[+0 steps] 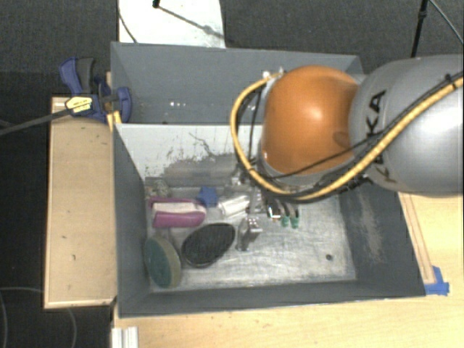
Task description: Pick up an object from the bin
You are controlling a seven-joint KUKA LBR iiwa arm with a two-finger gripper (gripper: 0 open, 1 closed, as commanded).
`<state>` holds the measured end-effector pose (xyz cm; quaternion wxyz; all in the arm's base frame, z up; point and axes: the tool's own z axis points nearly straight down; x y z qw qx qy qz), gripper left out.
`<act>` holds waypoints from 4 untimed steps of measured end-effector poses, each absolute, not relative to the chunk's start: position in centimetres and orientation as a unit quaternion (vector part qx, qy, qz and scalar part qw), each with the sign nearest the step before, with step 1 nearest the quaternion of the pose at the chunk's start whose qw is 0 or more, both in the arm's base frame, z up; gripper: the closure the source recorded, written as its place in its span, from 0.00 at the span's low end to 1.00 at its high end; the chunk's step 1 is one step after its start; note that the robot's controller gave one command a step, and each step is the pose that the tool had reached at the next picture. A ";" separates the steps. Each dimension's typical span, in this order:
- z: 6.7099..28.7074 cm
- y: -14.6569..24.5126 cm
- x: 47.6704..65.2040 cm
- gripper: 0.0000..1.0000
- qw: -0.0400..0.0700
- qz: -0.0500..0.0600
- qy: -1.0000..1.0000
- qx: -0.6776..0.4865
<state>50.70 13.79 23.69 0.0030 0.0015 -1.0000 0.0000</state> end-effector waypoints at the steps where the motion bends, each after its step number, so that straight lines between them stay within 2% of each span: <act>1: 11.1 17.2 52.8 0.00 0.001 0.000 -0.989 0.149; 2: 10.1 17.2 53.0 0.00 -0.008 -0.002 -0.995 0.104; 3: 10.2 17.3 53.0 1.00 -0.007 -0.003 -0.995 0.101; 4: 26.8 13.9 51.1 1.00 -0.004 0.000 -0.941 0.340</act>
Offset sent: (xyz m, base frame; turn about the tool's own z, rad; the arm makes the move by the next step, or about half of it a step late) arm 0.0210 0.0336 -0.1240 -0.2965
